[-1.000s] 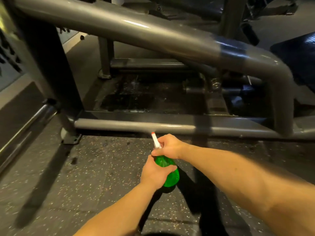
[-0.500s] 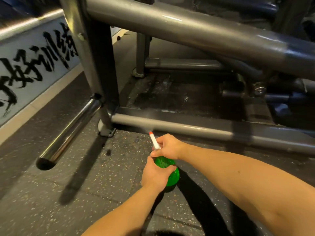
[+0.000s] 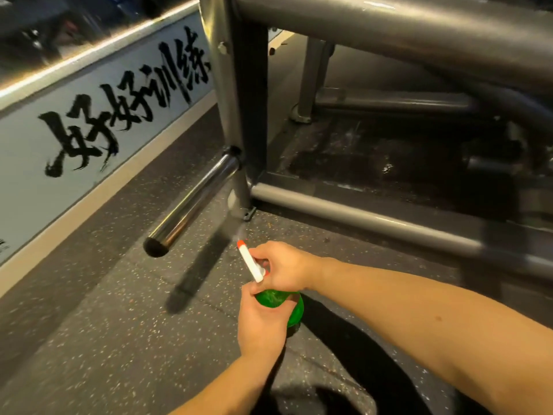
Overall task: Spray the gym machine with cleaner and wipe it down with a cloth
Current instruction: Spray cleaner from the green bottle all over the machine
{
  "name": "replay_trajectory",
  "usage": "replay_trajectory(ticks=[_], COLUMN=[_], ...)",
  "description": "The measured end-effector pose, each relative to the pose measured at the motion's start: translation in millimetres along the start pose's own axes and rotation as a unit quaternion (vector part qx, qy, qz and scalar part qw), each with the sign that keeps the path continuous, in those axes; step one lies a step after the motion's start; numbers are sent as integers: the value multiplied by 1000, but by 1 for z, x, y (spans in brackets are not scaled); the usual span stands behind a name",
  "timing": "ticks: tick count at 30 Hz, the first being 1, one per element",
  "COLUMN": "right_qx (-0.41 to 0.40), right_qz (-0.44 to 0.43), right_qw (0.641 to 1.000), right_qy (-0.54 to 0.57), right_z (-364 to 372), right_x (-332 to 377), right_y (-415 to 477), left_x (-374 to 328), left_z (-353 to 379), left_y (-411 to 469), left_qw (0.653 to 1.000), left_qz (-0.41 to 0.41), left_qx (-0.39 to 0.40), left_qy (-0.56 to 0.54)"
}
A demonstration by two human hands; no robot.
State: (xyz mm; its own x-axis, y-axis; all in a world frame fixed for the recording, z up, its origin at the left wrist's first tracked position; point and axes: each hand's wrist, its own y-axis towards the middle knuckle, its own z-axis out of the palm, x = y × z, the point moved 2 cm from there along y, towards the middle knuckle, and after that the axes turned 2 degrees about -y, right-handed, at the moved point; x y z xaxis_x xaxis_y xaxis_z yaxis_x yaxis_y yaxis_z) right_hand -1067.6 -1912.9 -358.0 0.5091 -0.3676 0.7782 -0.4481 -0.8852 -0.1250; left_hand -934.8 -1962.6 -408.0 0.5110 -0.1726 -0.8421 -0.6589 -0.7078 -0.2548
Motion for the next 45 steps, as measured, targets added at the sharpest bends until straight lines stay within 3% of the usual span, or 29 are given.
replay_trajectory(ticks=[6,14,21,29,36,39,43,45], right_qx=[-3,-113,-189,-166,-151,-147,-139,-141], right_qz=[-44,-6,3,25,71,93,150,183], right_qw=[999,993,981,985,983,981,974,965], right_qy=[-16,36,46,31,75,92,97,128], right_z=[3,-42,-96,-142,-168,-169,-169,-169], right_x=[21,15,60,147,204,227,254,272], right_y=[12,5,-26,-48,-61,-63,-69,-78], left_x=[-4,-56,-119,-202,-244,-252,-268,-271], left_z=[-22,-14,-32,-101,-149,-165,-190,-202], left_y=[0,19,15,-28,-38,-38,-54,-62], left_qw=[999,997,989,983,981,976,953,960], left_qz=[10,72,124,142,97,50,73,63], left_qx=[-49,6,63,113,168,202,266,264], left_qy=[-5,28,57,-17,17,-61,-125,-63])
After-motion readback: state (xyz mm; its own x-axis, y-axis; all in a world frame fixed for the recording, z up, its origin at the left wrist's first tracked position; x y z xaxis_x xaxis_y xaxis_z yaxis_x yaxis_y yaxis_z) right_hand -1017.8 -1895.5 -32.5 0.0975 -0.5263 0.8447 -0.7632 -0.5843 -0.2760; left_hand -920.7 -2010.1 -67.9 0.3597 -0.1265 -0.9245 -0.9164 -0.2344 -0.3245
